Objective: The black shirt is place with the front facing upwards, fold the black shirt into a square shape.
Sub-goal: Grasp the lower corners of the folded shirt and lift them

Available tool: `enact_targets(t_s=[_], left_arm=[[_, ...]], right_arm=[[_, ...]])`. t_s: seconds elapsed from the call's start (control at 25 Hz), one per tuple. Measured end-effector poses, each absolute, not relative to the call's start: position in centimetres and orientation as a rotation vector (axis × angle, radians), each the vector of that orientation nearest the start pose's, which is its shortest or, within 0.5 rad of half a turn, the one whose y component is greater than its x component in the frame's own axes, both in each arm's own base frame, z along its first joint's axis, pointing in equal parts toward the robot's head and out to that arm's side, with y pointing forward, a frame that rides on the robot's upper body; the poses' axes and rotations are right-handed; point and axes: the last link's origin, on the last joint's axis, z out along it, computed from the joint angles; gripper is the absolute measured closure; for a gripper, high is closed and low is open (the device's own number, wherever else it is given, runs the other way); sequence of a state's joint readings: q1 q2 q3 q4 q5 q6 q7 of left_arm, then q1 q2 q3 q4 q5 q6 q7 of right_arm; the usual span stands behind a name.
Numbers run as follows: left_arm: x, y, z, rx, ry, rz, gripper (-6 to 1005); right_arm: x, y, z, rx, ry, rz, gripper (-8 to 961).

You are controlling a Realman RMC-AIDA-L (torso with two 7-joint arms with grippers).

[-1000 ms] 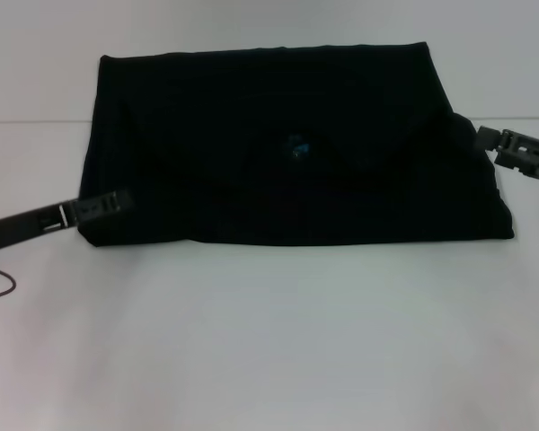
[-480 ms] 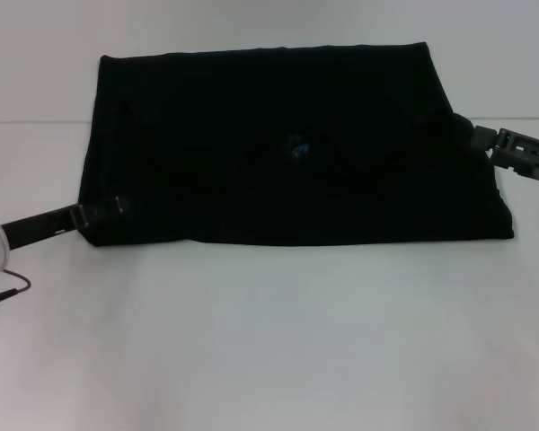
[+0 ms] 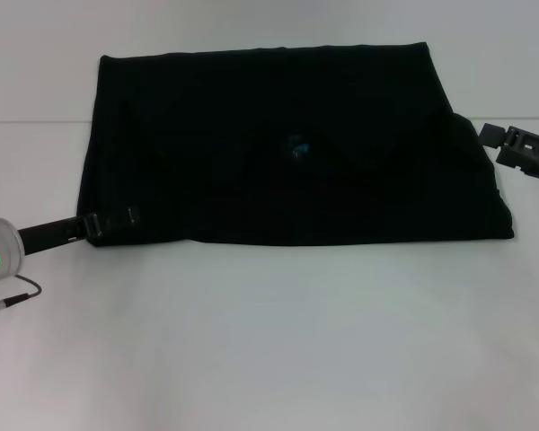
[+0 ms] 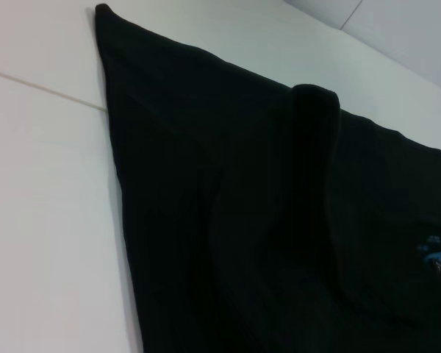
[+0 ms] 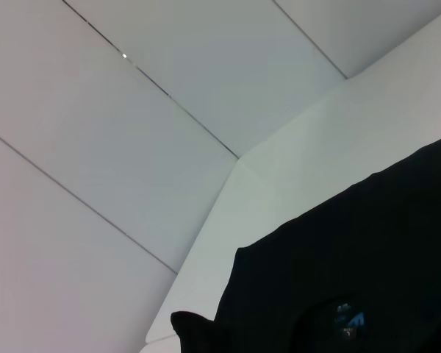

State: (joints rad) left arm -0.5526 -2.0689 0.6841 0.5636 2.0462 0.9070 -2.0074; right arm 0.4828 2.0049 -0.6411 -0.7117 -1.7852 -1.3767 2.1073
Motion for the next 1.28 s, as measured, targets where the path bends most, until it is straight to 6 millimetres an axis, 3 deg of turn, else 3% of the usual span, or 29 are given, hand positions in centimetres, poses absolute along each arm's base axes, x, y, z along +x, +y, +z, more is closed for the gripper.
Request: enact_targets(t_s=[0.24,0.48,0.88,1.12,1.28], left_arm=[[-32.7,38.2,0.7,-1.944,-1.437,-0.525,91],[-32.7,38.2,0.7,-1.951,-1.427,-0.505,281],[-32.6,38.5,1.0,-1.938,-1.450,-0.522,716],[-32.4,38.7,2.9,-1.923,-1.555,-0.587,949],[-32.4,39.2,4.6,-1.894,-1.634,-0.613,948]], right_arm=[[28.8,36.4,7.1,-2.083,1.485,1.033,30],[28.6,36.4,7.1,-2.094,1.485,1.037,30],[28.8,36.4,7.3,-2.105,1.512,1.016,31],[29.3,36.6,8.1,-2.132,1.546,0.896,31],[29.7,37.4,9.8,-2.147,1.598,0.732,31]])
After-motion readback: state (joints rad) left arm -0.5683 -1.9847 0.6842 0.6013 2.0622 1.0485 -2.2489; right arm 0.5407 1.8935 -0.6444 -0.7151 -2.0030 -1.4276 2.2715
